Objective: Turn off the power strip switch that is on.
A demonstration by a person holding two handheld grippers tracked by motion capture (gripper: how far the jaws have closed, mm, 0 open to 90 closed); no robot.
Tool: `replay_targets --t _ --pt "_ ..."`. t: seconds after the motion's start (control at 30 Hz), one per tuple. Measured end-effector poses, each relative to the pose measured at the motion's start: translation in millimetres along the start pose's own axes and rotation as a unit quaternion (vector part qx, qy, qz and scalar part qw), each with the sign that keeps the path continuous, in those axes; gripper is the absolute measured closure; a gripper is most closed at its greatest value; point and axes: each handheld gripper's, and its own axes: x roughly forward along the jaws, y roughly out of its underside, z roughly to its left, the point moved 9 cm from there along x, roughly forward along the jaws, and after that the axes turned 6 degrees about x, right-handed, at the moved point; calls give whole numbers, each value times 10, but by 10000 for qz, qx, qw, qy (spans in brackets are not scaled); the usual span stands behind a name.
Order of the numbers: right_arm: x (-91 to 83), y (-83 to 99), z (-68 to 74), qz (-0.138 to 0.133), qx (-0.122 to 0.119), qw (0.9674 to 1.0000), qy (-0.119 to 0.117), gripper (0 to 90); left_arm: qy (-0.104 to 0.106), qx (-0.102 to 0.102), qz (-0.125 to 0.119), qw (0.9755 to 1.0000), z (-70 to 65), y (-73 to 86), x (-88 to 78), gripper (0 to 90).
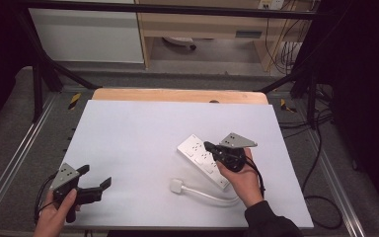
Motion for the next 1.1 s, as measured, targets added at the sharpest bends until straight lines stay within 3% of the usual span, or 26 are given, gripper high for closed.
replay_targets --t 0.5,0.9,1.1 --pt "161 103 26 314 18 9995 -7 900 -20 -8 2 10000 1 2 0 55" --pt "250 201 65 568 8 9984 -85 900 -152 -54 18 9999 46 9 -1 58" --pt "272 250 41 688 93 9976 -7 900 -141 -44 49 9999 38 19 6 58"
